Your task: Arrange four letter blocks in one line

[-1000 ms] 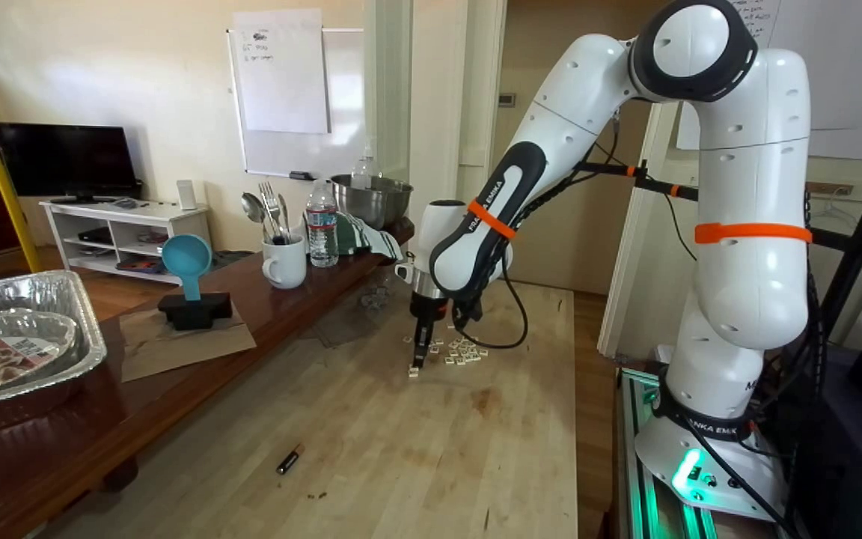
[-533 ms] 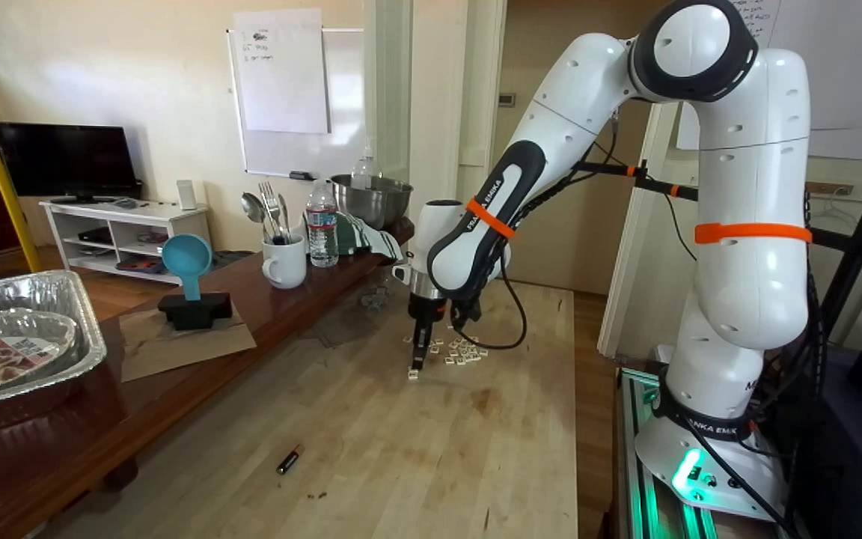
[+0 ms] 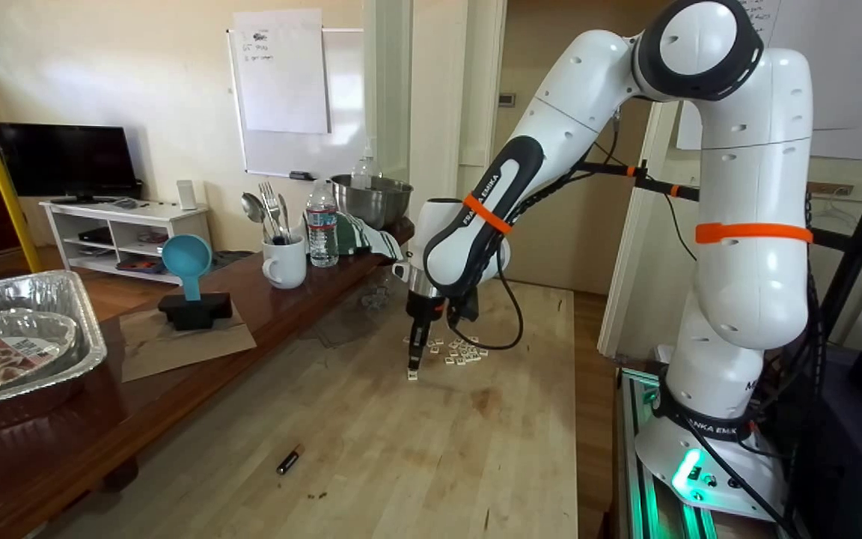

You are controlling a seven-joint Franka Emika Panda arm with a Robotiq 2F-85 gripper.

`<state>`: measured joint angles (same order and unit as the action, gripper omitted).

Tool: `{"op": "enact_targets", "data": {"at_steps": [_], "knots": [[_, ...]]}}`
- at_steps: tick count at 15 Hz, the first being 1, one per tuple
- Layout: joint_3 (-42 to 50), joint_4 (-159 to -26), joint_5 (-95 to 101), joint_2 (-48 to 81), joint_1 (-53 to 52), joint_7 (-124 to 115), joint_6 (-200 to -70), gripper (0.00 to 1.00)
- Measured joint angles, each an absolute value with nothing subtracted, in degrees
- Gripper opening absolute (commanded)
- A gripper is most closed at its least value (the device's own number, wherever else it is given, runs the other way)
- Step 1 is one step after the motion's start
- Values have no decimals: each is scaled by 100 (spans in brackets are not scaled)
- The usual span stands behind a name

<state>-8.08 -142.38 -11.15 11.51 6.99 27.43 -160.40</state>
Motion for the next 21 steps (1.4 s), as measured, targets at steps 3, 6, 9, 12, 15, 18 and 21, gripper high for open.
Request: {"op": "enact_targets", "data": {"at_steps": [3,6,9,12,15,18,21], "knots": [[-819,-14253,-1194,1049,699,2801,-16038,0],[-760,-14308,-1103,926,697,2946,-15881,0],[-608,-14416,-720,761,696,3128,-15527,0],[-437,-14562,-289,621,695,3343,-15339,0],[-252,-14709,-28,534,696,3597,-15367,0],[-97,-14810,-19,533,697,3828,-15590,0],[-28,-14904,-20,569,699,3984,-15857,0]]}}
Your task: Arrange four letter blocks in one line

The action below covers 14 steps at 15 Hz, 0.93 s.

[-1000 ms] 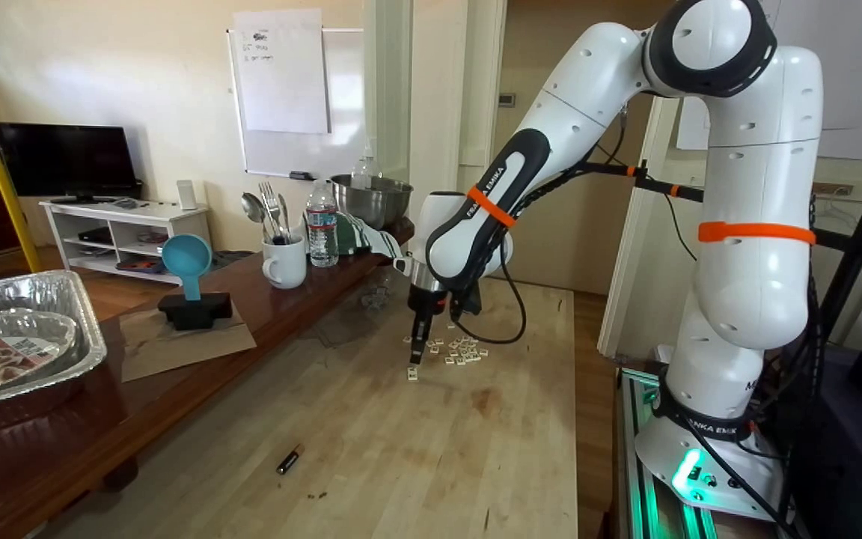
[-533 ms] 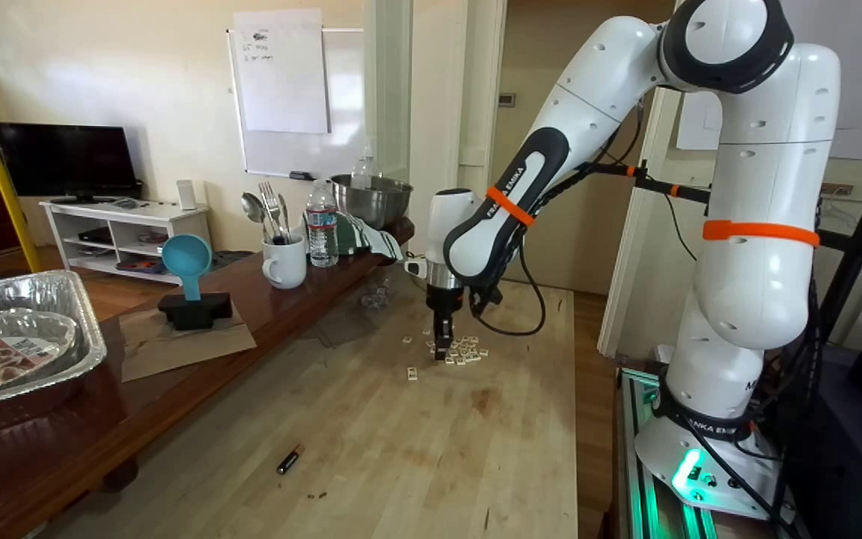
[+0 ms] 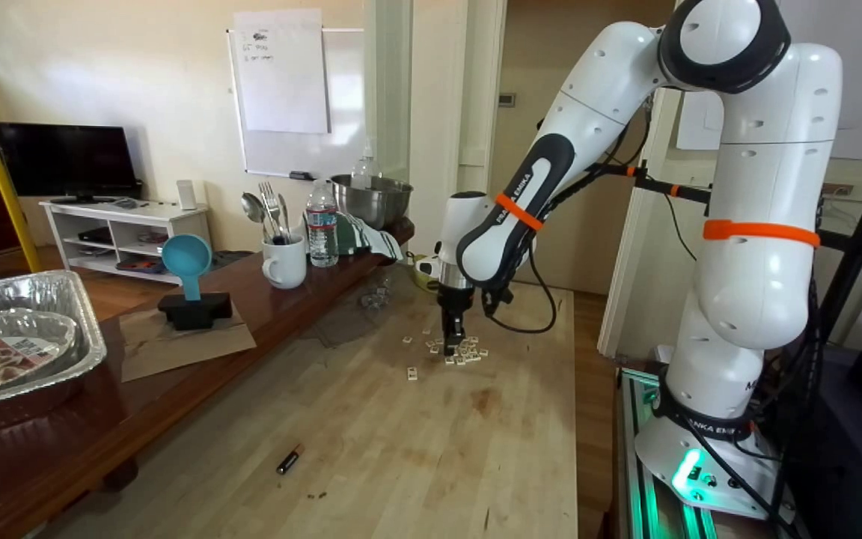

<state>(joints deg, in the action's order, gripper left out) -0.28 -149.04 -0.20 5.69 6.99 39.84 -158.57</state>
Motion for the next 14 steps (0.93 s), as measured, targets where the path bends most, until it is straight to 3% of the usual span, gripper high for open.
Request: {"op": "enact_targets", "data": {"at_steps": [14], "knots": [[-40,-14950,-93,794,702,4218,-16450,0]]}}
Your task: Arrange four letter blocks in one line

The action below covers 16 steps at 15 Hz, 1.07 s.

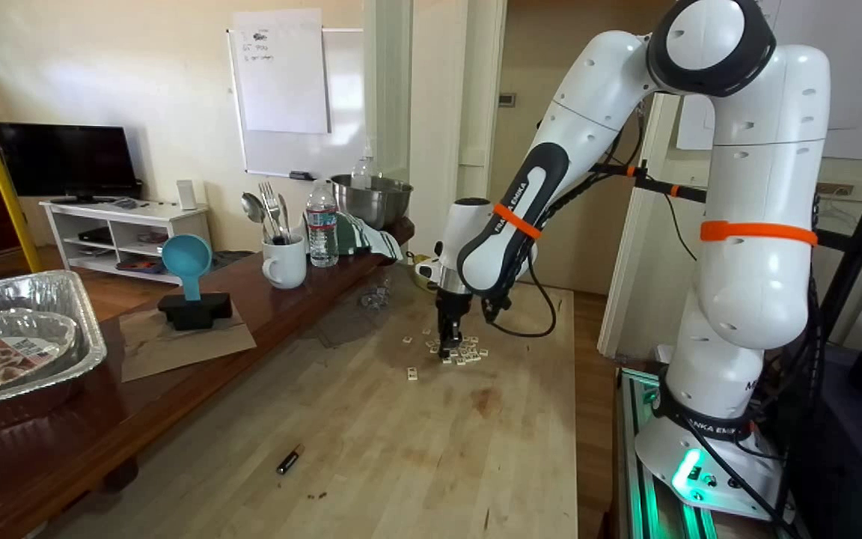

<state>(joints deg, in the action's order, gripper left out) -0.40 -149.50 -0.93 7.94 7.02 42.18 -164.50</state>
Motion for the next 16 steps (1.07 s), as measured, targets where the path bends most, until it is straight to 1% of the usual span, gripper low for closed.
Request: {"op": "enact_targets", "data": {"at_steps": [16], "knots": [[-317,-14511,-235,1127,699,3951,-16536,0]]}}
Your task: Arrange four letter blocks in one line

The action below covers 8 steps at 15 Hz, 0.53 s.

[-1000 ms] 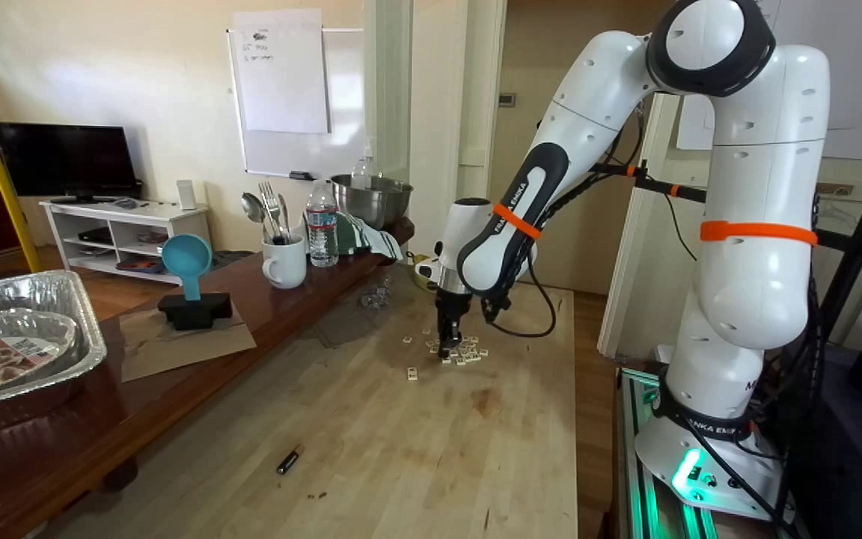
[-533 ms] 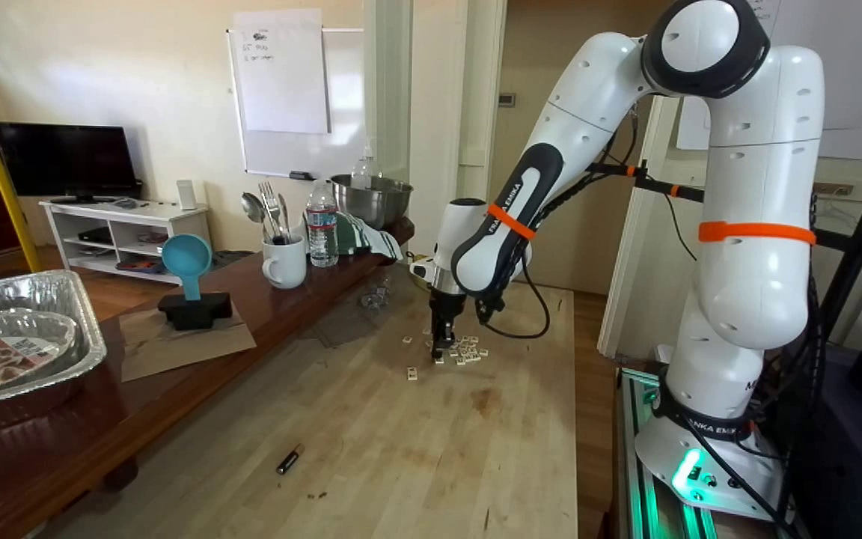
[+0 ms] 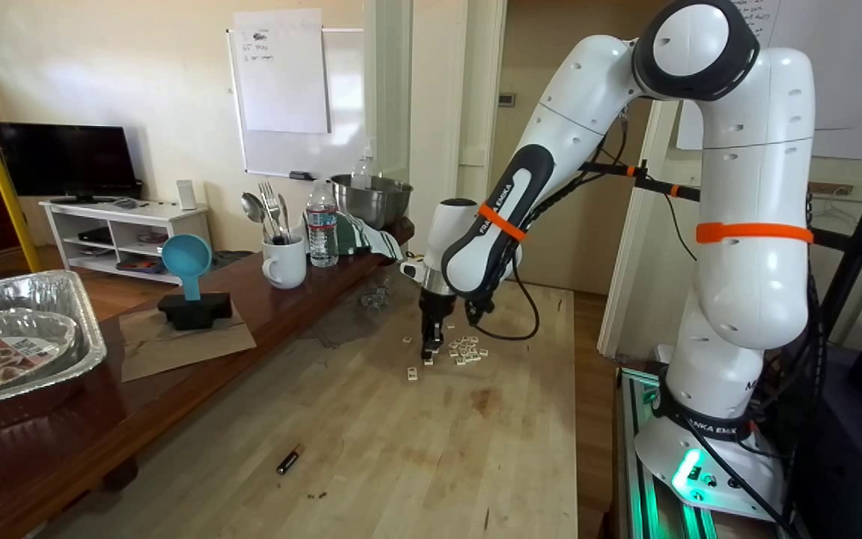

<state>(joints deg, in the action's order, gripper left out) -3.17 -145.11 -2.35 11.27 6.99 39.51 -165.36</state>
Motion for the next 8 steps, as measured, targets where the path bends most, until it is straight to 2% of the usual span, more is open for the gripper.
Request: {"op": "enact_targets", "data": {"at_steps": [8], "knots": [[-404,-14307,-234,1270,698,3846,-16536,0]]}}
